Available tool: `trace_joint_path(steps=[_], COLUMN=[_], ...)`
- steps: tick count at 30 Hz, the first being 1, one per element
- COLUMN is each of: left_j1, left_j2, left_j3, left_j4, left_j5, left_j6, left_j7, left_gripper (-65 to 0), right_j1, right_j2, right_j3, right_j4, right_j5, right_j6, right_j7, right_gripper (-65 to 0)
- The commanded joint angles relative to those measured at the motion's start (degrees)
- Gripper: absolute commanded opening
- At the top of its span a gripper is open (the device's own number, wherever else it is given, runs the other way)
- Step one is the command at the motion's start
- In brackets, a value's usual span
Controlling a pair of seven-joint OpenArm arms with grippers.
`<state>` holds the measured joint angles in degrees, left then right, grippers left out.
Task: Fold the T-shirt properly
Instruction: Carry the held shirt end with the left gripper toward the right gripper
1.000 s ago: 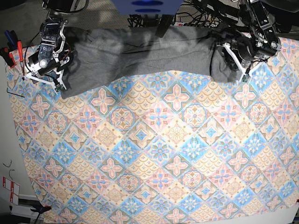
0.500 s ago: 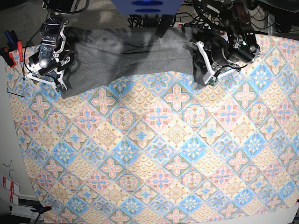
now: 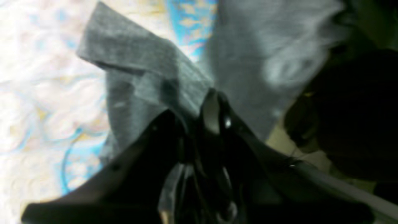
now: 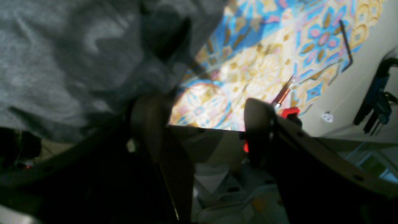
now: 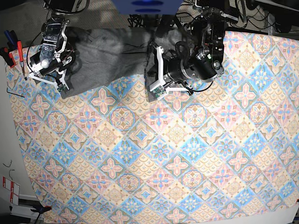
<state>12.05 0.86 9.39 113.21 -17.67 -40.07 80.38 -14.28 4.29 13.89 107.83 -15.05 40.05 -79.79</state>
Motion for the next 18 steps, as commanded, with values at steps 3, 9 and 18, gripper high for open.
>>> trace_joint_path(steps=[3,9,18], left_j1=[-2.3,-9.3,-15.7], left_j2=[-0.9,-4.5,-6.9], left_j3=[3.9,16.9,31.3], left_j4=[-0.7,-6.8,-9.8], left_j5=[-1.1,-1.3,-0.8], left_j6=[0.1,0.1,0.1], left_j7=[-0.4,-0.4,-0.4], left_gripper=[-65.0,-65.0,-54.8], right_j1=[0.9,2.9,2.8], right_j2=[0.3,0.2,0.1], right_j3=[0.1,0.0,0.1], right_j4=[0.9,0.9,0.9], right_j5=[-0.7,-0.7,-0.7], right_j6=[-0.1,-0.1,-0.1], right_j7=[-0.2,-0.2,-0.2], right_gripper=[-24.5,-24.5,-24.5])
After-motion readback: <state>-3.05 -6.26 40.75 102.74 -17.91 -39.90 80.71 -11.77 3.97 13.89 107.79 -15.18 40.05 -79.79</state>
